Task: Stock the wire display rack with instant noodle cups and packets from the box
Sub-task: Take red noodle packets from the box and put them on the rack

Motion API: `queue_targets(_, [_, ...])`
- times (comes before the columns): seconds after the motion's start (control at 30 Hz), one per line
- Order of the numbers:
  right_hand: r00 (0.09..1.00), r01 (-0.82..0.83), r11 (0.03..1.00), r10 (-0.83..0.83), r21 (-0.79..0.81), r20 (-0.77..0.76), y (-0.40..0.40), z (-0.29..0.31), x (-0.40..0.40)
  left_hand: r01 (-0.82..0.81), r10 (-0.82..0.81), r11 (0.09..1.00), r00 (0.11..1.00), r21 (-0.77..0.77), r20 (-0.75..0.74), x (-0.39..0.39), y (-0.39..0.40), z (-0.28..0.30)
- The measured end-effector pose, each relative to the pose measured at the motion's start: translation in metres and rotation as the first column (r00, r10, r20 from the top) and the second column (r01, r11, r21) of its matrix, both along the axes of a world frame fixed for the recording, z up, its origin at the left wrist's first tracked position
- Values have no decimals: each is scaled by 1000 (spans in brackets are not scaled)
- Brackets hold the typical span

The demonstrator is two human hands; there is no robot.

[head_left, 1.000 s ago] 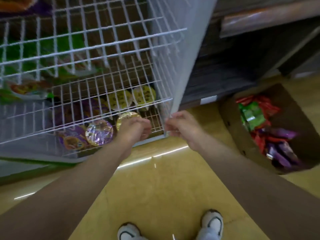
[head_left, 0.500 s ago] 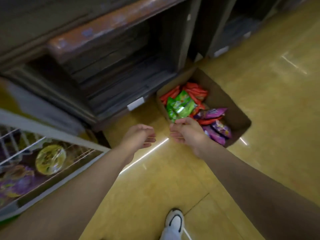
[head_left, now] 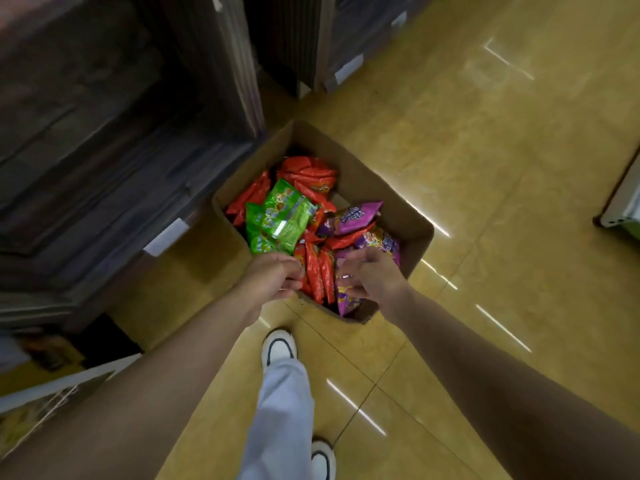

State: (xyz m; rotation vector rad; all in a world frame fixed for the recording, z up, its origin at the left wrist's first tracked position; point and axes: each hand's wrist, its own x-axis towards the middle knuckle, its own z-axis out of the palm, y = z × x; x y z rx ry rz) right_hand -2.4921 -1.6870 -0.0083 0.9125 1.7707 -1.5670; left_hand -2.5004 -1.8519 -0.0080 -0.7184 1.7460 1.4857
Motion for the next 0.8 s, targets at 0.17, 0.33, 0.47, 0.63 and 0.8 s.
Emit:
queue_targets(0.17, [996,-28,998,23,50,81,7,-72,-33,73,-70,996,996,-44,56,-40,-2,-66])
queue_targets(0.33, [988,-6,1000,2,30,152,-2,-134,-42,190,-171,974,974,-126,150,-47,-4,-130])
queue_targets(0.47, [975,-44,998,32,49,219,-7,-189,-32,274,-243,948,952,-163,188,-38,7,-170])
queue_targets(0.63, [889,-389,919,357,61,285,-15,-239,-13,521,-489,786,853,-333,182,-36,32,-231])
queue_targets(0.8, [715,-657,753,608,37,346,-28,-270,3,644,-634,631,750,-432,191,-31,40,-252])
